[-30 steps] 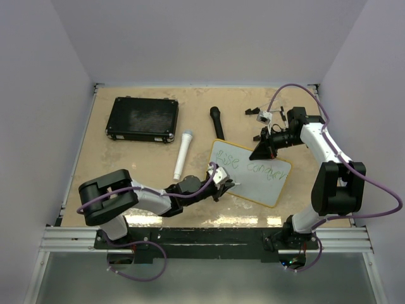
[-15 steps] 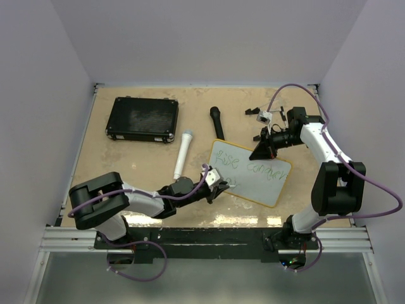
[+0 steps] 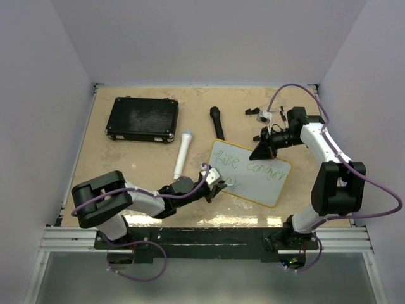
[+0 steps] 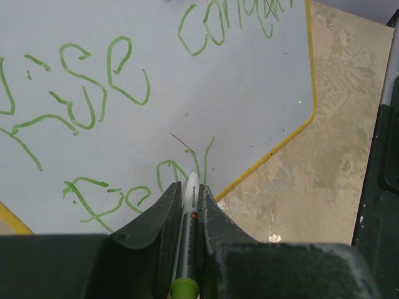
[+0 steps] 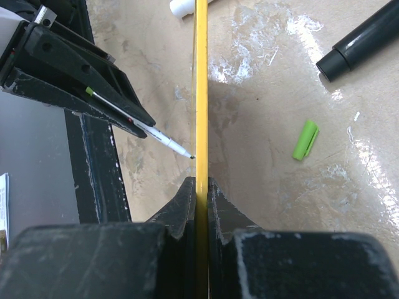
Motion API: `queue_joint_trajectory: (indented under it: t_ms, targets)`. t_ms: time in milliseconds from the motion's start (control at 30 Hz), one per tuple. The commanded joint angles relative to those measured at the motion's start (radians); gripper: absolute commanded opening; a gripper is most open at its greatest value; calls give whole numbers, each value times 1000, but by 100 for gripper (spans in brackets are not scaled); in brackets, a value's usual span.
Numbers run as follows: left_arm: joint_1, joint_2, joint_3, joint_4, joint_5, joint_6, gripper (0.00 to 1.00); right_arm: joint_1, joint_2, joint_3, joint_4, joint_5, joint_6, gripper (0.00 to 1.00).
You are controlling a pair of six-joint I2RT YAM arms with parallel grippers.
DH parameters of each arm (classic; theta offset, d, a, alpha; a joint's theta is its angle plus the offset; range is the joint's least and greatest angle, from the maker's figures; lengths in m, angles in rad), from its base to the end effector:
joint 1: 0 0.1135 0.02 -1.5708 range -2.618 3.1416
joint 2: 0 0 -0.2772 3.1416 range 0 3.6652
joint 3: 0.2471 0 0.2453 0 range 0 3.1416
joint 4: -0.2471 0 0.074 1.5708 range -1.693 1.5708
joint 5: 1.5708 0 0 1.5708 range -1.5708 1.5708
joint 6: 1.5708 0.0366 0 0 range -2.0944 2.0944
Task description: Write a sentence on the whiteboard
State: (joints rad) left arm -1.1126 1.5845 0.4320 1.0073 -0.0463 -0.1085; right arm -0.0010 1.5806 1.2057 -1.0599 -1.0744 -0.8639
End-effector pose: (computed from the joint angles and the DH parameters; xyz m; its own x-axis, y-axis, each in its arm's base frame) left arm 0.1274 -0.2545 0.1817 -0.1584 0.0767 -0.9844 0.8636 0.4941 -0.1005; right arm 0.2784 0.0319 0.2688 -0.5532 -0.3616 -0.7505 -0.8305 0.3102 0.4627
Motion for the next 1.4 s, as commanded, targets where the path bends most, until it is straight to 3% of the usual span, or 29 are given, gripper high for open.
queue_joint_trajectory:
  t_ms: [0,1367]
  targets:
    - [10,14,27,57,-9,9,0,3,-36,-6,55,2,-52,0]
    - [16,37,-16,22,33,-22,0,3,-37,-6,52,2,-52,0]
